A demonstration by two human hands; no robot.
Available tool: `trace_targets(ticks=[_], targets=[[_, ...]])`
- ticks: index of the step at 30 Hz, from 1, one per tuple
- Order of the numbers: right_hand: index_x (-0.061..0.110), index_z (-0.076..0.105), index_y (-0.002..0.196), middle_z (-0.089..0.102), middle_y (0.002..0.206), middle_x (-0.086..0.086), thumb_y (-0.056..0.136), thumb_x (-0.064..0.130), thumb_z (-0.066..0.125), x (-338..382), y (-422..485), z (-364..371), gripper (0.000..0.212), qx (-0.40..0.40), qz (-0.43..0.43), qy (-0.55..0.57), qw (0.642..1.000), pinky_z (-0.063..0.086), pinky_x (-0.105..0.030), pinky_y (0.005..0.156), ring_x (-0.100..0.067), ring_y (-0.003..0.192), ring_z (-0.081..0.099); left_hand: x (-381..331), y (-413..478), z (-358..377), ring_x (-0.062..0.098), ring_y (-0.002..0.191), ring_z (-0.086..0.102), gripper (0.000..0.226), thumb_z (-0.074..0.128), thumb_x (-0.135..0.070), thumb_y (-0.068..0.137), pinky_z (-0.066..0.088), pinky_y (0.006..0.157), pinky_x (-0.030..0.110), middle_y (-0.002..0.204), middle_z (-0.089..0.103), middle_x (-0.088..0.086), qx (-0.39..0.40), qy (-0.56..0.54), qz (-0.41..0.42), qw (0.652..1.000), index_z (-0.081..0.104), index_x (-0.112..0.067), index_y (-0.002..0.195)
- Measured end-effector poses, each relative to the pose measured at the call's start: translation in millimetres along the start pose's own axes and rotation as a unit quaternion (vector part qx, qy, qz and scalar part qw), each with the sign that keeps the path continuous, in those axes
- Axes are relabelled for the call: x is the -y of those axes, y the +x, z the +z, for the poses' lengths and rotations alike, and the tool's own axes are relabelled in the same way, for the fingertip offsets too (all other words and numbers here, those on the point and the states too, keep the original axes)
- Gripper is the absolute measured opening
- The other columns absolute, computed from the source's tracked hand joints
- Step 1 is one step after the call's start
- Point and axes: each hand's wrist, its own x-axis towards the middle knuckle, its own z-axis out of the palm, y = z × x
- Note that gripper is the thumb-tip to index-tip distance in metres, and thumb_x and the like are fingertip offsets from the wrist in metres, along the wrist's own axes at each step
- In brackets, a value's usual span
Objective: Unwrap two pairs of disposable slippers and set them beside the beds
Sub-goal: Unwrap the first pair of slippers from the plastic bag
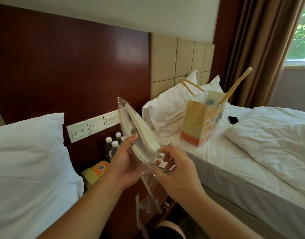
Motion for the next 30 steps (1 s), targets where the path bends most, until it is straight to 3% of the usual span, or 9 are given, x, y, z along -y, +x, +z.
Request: trace_targets(ticks=[3, 6, 8, 11, 15, 17, 20, 24, 30], targets=[[0.045, 0.064, 0.109, 0.049, 0.096, 0.03, 0.07, 0.052, 0.075, 5, -3, 0, 0.042, 0.025, 0.002, 0.004, 1.0, 0.049, -0.011, 0.067, 0.004, 0.085, 0.055, 1, 0, -2, 0.04, 0.117, 0.059, 0.051, 0.062, -0.038, 0.087, 0.039, 0.105, 0.055, 0.133, 0.059, 0.024, 0.02, -0.012, 0.005, 1.0, 0.062, -0.007, 0.128], [0.051, 0.068, 0.104, 0.053, 0.086, 0.021, 0.069, 0.053, 0.071, 9, -4, -1, 0.035, 0.043, 0.107, 0.123, 0.986, 0.05, -0.015, 0.064, 0.001, 0.067, 0.053, 1, 0, -3, 0.043, 0.116, 0.06, 0.051, 0.064, -0.032, 0.081, 0.048, 0.094, 0.054, 0.128, 0.061, 0.026, 0.011, -0.004, 0.016, 1.0, 0.064, -0.005, 0.124], [0.047, 0.073, 0.1, 0.058, 0.084, 0.008, 0.08, 0.04, 0.071, 12, -2, -2, 0.021, 0.06, 0.203, 0.24, 0.947, 0.052, -0.019, 0.06, -0.001, 0.063, 0.054, 1, 0, -2, 0.042, 0.111, 0.063, 0.046, 0.059, -0.03, 0.08, 0.052, 0.087, 0.051, 0.121, 0.065, 0.026, 0.008, -0.003, 0.033, 0.999, 0.068, -0.005, 0.118], [0.039, 0.072, 0.108, 0.068, 0.102, -0.003, 0.084, 0.033, 0.075, 17, 0, 0, 0.025, 0.057, 0.315, 0.341, 0.884, 0.059, -0.029, 0.063, -0.015, 0.074, 0.062, 4, 2, 1, 0.037, 0.104, 0.067, 0.041, 0.05, -0.03, 0.084, 0.053, 0.084, 0.048, 0.111, 0.07, 0.02, 0.012, 0.008, 0.068, 0.998, 0.074, -0.011, 0.111], [0.032, 0.06, 0.123, 0.071, 0.112, -0.015, 0.088, 0.027, 0.074, 23, 1, 3, 0.038, 0.091, 0.367, 0.449, 0.809, 0.062, -0.042, 0.074, -0.026, 0.077, 0.073, 12, 3, 4, 0.041, 0.107, 0.063, 0.047, 0.049, -0.031, 0.082, 0.051, 0.087, 0.05, 0.114, 0.066, 0.024, 0.025, 0.048, 0.112, 0.992, 0.067, -0.01, 0.12], [0.041, 0.055, 0.124, 0.071, 0.115, -0.015, 0.094, 0.018, 0.068, 24, 2, 4, 0.041, 0.094, 0.366, 0.485, 0.788, 0.062, -0.041, 0.074, -0.026, 0.073, 0.074, 15, 2, 4, 0.04, 0.106, 0.065, 0.05, 0.052, -0.035, 0.079, 0.054, 0.083, 0.047, 0.112, 0.067, 0.025, 0.021, 0.077, 0.121, 0.99, 0.067, -0.008, 0.12], [0.039, 0.053, 0.137, 0.07, 0.119, -0.012, 0.097, 0.008, 0.062, 21, 5, 5, 0.052, 0.064, 0.363, 0.495, 0.787, 0.06, -0.036, 0.068, -0.021, 0.068, 0.073, 12, 0, 5, 0.042, 0.111, 0.062, 0.055, 0.054, -0.035, 0.078, 0.054, 0.086, 0.046, 0.119, 0.064, 0.029, 0.016, 0.115, 0.124, 0.986, 0.066, -0.004, 0.121], [0.026, 0.059, 0.127, 0.075, 0.113, -0.012, 0.089, 0.001, 0.07, 12, 6, -2, 0.047, -0.001, 0.34, 0.514, 0.787, 0.06, -0.031, 0.066, -0.024, 0.085, 0.077, -1, 2, 2, 0.041, 0.119, 0.058, 0.052, 0.049, -0.025, 0.085, 0.05, 0.096, 0.053, 0.128, 0.06, 0.027, -0.039, 0.166, 0.173, 0.97, 0.056, -0.003, 0.131], [0.007, 0.058, 0.119, 0.075, 0.107, -0.017, 0.083, -0.005, 0.075, 11, 8, -6, 0.041, -0.034, 0.322, 0.515, 0.794, 0.063, -0.044, 0.074, -0.03, 0.092, 0.076, -8, 5, -2, 0.032, 0.114, 0.064, 0.065, 0.072, -0.046, 0.079, 0.055, 0.09, 0.048, 0.125, 0.067, 0.014, -0.125, 0.159, 0.163, 0.966, 0.055, -0.013, 0.133]])
